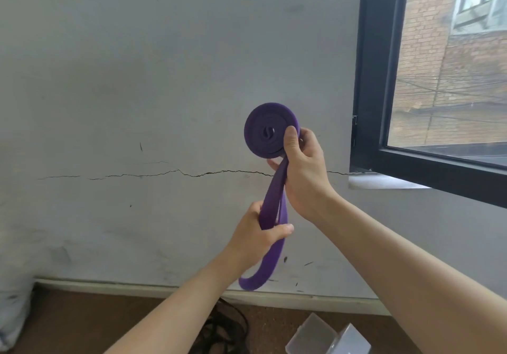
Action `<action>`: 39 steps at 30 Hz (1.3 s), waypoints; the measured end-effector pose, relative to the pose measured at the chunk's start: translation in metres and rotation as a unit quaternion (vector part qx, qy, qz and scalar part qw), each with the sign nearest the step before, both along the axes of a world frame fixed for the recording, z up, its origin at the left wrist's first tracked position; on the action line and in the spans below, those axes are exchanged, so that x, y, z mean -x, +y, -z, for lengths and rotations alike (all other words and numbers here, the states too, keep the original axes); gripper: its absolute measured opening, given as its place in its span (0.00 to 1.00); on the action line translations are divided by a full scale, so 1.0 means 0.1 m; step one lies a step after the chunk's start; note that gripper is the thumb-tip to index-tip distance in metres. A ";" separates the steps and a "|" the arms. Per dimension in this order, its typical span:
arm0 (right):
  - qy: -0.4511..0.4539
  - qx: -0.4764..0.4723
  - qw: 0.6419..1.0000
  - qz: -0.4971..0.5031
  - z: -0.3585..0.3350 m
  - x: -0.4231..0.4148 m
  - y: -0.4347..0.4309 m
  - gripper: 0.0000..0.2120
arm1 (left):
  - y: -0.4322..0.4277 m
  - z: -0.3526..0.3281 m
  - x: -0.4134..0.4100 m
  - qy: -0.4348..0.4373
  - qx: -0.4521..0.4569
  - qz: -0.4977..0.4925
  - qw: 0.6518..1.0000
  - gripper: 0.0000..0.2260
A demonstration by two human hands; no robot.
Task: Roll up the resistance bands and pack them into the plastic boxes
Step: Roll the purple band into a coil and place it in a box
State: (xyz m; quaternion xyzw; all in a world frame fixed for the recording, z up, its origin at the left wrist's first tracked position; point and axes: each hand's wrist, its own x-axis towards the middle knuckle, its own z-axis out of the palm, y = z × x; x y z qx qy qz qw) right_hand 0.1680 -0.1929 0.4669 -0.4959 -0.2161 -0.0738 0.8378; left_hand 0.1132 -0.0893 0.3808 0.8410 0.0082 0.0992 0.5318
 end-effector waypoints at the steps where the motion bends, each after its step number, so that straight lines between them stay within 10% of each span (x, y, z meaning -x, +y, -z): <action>1: 0.006 -0.001 1.000 -0.002 0.00 0.01 0.00 0.09 | -0.02 0.06 -0.02 -0.012 -0.016 -0.022 1.000 0.16; 8: 0.146 -0.154 0.975 -0.064 -0.12 -0.07 -0.19 0.15 | 0.11 0.18 0.07 -0.180 -0.158 -0.107 0.965 0.18; 18: 0.243 -0.204 0.948 -0.038 -0.03 -0.40 -0.51 0.12 | 0.64 0.30 0.12 -0.022 -0.308 -0.092 0.947 0.11; 26: 0.253 -0.038 0.961 -0.101 0.37 -0.29 -0.35 0.15 | 1.01 0.57 0.10 0.125 -0.154 0.023 0.980 0.10; 35: 0.030 0.214 0.976 -0.029 0.40 -0.27 -0.39 0.10 | 1.49 0.47 0.29 0.146 -0.035 0.002 0.989 0.06; 39: -0.005 0.246 0.968 -0.040 0.42 -0.17 -0.25 0.12 | 1.29 0.30 0.30 0.176 -0.020 0.087 0.980 0.21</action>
